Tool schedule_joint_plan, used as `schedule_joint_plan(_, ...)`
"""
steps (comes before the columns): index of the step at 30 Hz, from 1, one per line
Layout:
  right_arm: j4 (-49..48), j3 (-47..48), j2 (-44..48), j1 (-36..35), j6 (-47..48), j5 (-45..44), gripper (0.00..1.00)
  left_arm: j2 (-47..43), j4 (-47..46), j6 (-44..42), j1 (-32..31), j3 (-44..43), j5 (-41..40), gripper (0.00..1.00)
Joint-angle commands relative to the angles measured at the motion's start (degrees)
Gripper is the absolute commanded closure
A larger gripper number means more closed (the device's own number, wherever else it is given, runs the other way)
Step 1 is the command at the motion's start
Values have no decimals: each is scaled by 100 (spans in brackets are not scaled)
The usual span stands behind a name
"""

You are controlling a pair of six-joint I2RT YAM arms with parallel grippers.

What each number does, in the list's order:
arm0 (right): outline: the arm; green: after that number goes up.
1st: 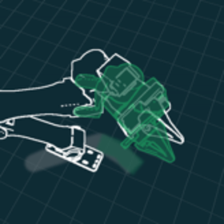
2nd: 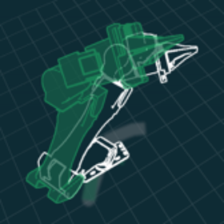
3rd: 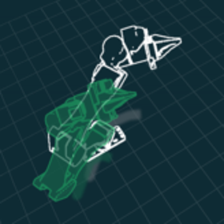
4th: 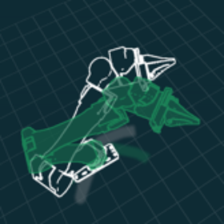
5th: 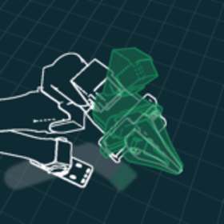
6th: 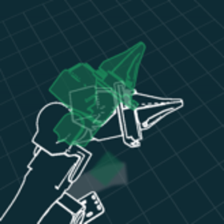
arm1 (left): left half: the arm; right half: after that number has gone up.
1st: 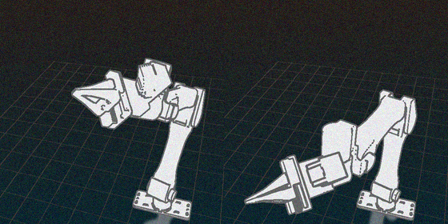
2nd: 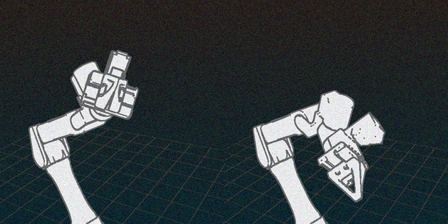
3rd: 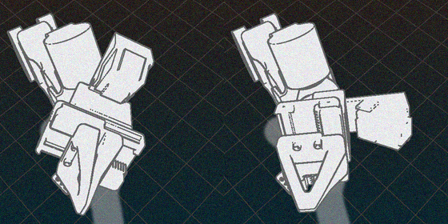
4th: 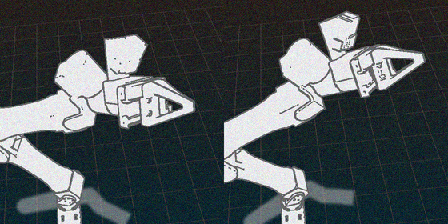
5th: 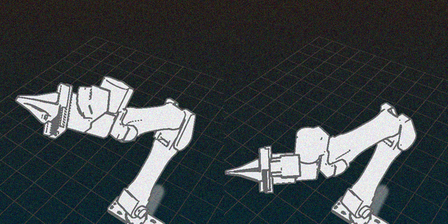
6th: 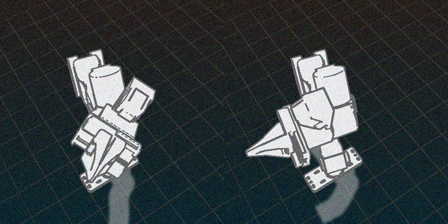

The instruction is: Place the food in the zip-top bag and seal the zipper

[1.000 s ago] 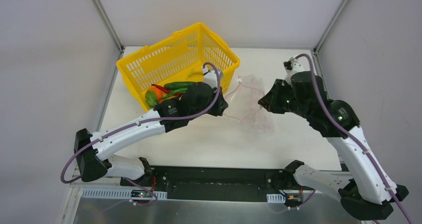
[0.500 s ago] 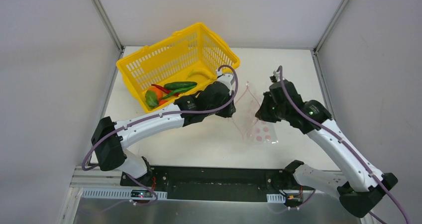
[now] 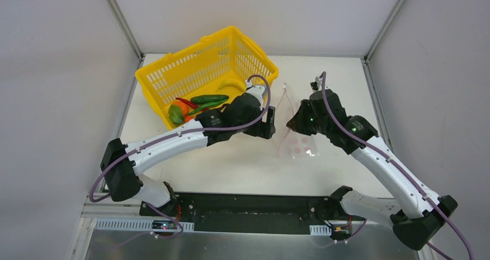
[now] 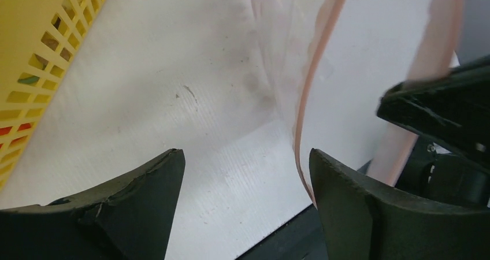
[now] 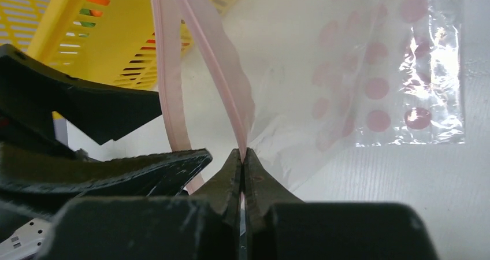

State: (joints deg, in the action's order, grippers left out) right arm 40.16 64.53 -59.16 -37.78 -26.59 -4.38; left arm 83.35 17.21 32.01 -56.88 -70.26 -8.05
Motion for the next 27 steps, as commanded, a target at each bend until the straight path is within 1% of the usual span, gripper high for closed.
schedule_joint_plan(1,-390,-30,-35,16,-151,24,100,-600,306,-490,28,-541,308,18)
schedule_joint_plan(4,-458,-46,-64,14,-154,40,100,-751,547,-688,32,-688,412,14)
schedule_joint_plan(8,-525,-59,-148,16,-154,94,100,-950,566,-890,29,-761,550,12)
schedule_joint_plan(10,-552,-69,-159,18,-154,118,100,-1098,624,-1030,43,-797,385,10)
schedule_joint_plan(13,-578,-80,-150,16,-154,157,100,-1303,958,-1294,214,-1007,-34,4)
schedule_joint_plan(15,-580,-88,-134,16,-138,198,100,-1385,1234,-1460,545,-1246,-32,2)
schedule_joint_plan(18,-581,-111,-84,16,-128,218,100,-1404,1674,-1753,1149,-1629,-87,1)
schedule_joint_plan(20,-580,-125,-49,16,-115,223,100,-1333,1936,-2006,1677,-1872,-32,1)
schedule_joint_plan(23,-596,-142,-6,16,-88,259,100,-1016,2299,-2447,2460,-2251,269,1)
schedule_joint_plan(24,-605,-153,4,15,-77,286,100,-901,2393,-2701,2704,-2348,475,1)
schedule_joint_plan(26,-617,-175,32,16,-75,331,100,-603,2740,-3188,3298,-2559,1334,1)
schedule_joint_plan(27,-629,-192,51,12,-79,350,100,-412,2935,-3394,3517,-2722,1611,1)
